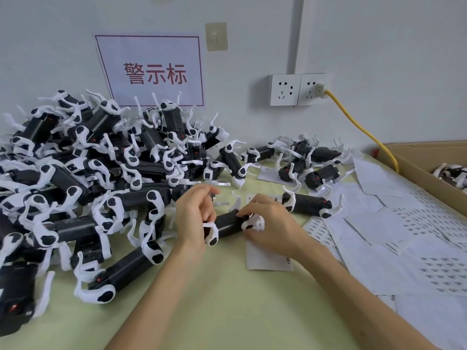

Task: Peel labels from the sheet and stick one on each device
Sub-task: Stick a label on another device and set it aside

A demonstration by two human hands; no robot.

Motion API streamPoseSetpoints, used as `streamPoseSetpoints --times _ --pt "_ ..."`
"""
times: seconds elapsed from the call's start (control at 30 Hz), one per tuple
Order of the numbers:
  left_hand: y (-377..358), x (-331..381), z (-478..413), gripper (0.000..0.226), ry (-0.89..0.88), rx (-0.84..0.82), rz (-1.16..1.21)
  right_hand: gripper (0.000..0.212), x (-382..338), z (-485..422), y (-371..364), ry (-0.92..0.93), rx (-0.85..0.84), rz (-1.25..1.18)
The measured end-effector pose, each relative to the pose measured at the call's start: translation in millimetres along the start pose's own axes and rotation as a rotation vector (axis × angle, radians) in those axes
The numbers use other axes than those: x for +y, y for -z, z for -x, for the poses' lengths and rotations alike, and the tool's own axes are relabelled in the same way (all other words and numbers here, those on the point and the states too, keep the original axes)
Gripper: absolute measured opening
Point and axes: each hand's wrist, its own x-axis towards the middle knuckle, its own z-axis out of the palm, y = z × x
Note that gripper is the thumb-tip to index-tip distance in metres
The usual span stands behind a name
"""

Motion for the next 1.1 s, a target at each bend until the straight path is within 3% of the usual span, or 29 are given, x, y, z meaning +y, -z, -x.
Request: streamPoseSetpoints --times 0.23,0.4,0.53,0.6,0.77,0.87,1.03,1.1 --pt "4.7 1.6 -3.6 0.029 -0.077 -0.007 0.064 0.026 -11.7 1.3 5.4 0.001 0.048 -0.188" --pt "2.1 -2.1 -5.6 0.021 -0.149 -0.034 0.055 0.020 -16.6 -0.7 14.9 -0.113 0.234 -0.318" --pt "3.3 -3.0 -2.6 0.011 -0.376 0.241 -0.147 0.016 -10.2 -4.1 27.3 -0.262 0.349 -0.642" --pt "5.3 -0.1 -4.8 0.011 -0.345 0.265 -0.106 0.016 -5.4 -5.8 33.7 -0.351 0.332 -0.886" --pt "0.8 6.1 -4.5 0.030 0.060 -0.093 0.006 0.014 -5.0 -6.3 35.5 -0.387 0.133 -1.340" --pt "-7.5 -1.2 3.0 0.043 0.093 -0.285 -0.048 0.018 -9.9 -5.6 30.5 -0.418 0.002 -1.405" --pt "-11.6 -1.4 5.6 0.038 0.039 -0.293 -0.069 0.025 -17.7 -4.1 26.4 -0.529 -0.092 -1.452" --pt "-9.7 -4.2 4.5 0.034 0.076 -0.271 -0.084 0.012 -20.2 -4.0 23.4 -0.525 -0.071 -1.418"
